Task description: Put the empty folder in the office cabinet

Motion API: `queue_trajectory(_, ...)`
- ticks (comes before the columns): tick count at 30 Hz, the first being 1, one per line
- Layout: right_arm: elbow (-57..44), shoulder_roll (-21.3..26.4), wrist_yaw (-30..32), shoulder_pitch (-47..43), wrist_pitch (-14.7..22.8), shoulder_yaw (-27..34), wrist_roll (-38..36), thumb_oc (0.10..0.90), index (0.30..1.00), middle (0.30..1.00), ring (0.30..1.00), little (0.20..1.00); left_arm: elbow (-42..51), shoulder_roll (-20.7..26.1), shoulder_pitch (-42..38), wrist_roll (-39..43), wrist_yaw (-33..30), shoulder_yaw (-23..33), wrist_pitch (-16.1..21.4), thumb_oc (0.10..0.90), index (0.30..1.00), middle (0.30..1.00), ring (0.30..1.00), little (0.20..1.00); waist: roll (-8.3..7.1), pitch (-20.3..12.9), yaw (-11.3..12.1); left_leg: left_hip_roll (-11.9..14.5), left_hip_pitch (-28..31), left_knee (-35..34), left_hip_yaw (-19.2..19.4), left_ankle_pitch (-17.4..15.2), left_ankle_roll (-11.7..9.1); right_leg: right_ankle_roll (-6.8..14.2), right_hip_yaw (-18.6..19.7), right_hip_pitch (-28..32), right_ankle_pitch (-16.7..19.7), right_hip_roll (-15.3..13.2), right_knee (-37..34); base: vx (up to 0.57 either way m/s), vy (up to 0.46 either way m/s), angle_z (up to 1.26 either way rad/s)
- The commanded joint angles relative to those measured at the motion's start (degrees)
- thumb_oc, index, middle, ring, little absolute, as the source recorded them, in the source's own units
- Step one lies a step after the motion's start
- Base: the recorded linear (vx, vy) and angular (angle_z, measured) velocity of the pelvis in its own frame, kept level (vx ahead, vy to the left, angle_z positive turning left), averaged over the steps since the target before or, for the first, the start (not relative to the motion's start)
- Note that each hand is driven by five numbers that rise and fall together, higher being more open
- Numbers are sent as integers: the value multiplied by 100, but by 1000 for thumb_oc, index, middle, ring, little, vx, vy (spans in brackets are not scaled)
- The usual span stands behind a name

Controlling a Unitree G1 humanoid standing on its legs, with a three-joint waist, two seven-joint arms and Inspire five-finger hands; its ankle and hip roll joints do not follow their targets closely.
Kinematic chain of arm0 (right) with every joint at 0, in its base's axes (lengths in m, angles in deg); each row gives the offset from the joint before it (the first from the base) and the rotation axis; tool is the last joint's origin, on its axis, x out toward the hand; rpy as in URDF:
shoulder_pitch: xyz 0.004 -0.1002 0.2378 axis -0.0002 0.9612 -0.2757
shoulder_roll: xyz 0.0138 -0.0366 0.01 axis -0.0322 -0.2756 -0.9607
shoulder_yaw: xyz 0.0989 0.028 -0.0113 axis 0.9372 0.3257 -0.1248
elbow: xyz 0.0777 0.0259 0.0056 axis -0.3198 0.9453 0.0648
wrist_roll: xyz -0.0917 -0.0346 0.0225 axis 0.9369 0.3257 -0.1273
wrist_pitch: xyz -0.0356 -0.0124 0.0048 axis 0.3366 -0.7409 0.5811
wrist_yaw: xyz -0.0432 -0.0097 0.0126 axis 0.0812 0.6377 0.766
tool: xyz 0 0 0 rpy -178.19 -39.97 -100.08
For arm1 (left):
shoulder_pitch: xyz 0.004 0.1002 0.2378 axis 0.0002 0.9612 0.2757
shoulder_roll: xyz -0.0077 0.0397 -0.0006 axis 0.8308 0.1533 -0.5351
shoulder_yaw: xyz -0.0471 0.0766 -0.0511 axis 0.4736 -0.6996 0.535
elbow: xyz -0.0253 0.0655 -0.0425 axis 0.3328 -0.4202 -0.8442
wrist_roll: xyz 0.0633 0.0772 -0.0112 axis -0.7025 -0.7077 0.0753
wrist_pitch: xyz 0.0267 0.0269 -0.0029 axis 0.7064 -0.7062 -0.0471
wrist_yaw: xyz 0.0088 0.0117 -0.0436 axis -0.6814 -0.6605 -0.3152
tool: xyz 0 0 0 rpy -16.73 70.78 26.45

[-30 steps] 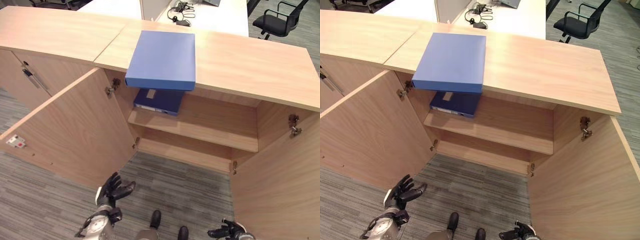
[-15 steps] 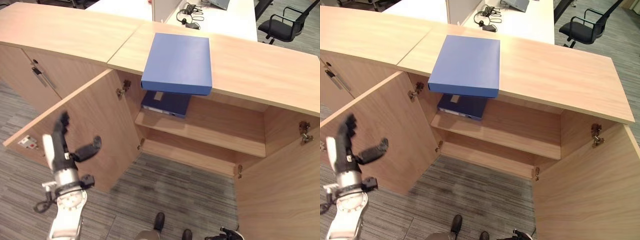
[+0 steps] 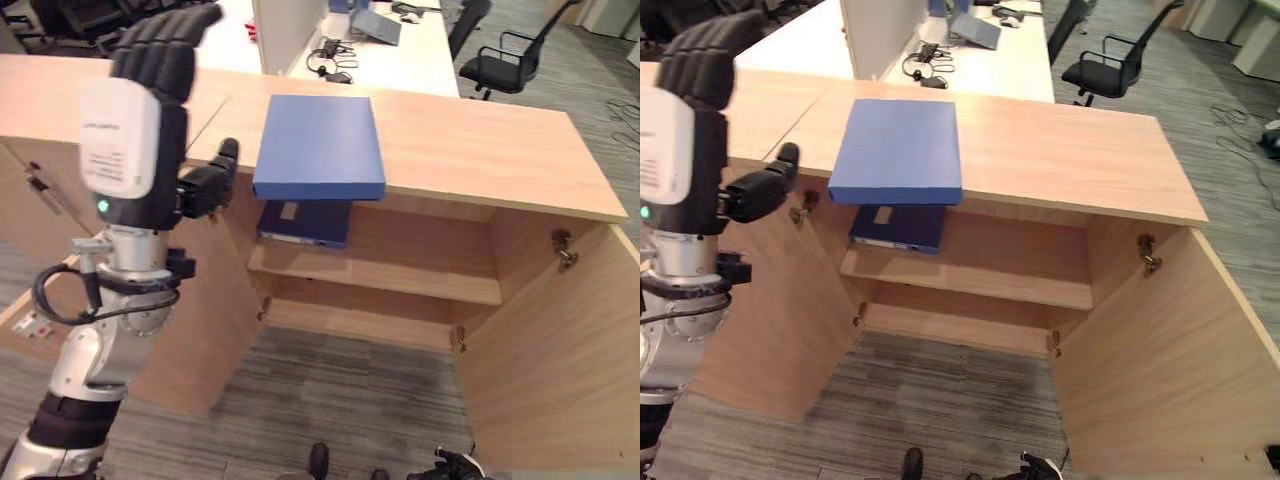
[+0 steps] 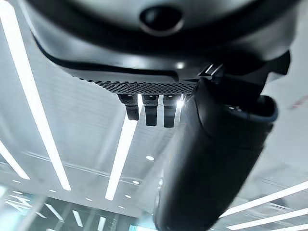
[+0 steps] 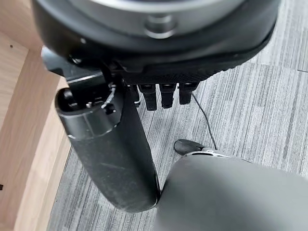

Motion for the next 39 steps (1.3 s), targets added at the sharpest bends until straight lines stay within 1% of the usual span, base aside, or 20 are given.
queue_trajectory(1,57,153,-41,48,96,-260,223,800,900,900,900,900,318,278,-655,-54,-2,-17,190,800,900,900,900,900,-221,-481,-4,-41,73,-46,-71,-863,-165,819,-244,-21,4,-774,296,9,17,-11)
queue_trajectory(3,24,157,-81,37,81,-273,232,800,900,900,900,900,409,213,-767,191,234,-278,312,800,900,900,900,900,-210,-491,-48,-49,117,-46,-38,-879,-149,834,-235,-25,30,-785,312,3,10,-3)
queue_trajectory(6,3,160,-109,28,67,-277,229,800,900,900,900,900,461,165,-809,399,386,-373,397,800,900,900,900,900,-202,-492,-57,-48,156,-46,-10,-896,-137,841,-221,-21,38,-800,326,4,4,-1)
queue_trajectory(12,-32,144,-148,6,35,-310,232,800,900,900,900,900,281,29,-1037,774,695,-706,419,800,900,900,900,900,-187,-514,-98,-50,237,-46,34,-921,-121,846,-212,4,46,-818,325,8,10,-5)
queue_trajectory(15,-33,137,-160,9,22,-302,237,800,900,900,900,900,164,10,-1114,828,743,-785,396,800,900,900,900,900,-175,-528,-115,-47,256,-46,48,-929,-120,850,-212,17,51,-821,318,1,4,-3)
queue_trajectory(19,6,132,-180,-2,-8,-280,244,800,900,900,900,900,-218,53,-1325,910,853,-937,295,800,900,900,900,900,-141,-531,-155,-42,297,-46,84,-930,-112,859,-206,22,62,-836,337,0,9,-6)
queue_trajectory(20,33,148,-197,-3,-25,-265,268,800,900,900,900,900,-445,91,-1405,855,893,-1001,229,800,900,900,900,900,-129,-540,-177,-50,311,-46,123,-943,-115,871,-207,34,72,-845,326,0,0,0)
queue_trajectory(24,62,201,-215,13,-33,-235,280,800,900,900,900,900,-780,189,-1580,716,862,-1118,141,800,900,900,900,900,-110,-537,-205,-48,335,-46,160,-951,-116,878,-202,31,84,-852,316,-1,3,-1)
queue_trajectory(29,165,324,-208,10,-47,-161,305,800,900,900,900,900,-1343,381,-1939,375,802,-1315,-90,800,900,900,900,900,-82,-540,-262,-50,360,-46,211,-962,-105,891,-176,14,100,-870,335,0,2,-1)
queue_trajectory(39,343,350,-212,-25,-80,-129,302,800,900,900,900,900,-1808,350,-2243,229,721,-1420,-302,800,900,900,900,900,-52,-541,-300,-73,394,-46,281,-990,-82,917,-136,-21,108,-917,364,-2,5,-6)
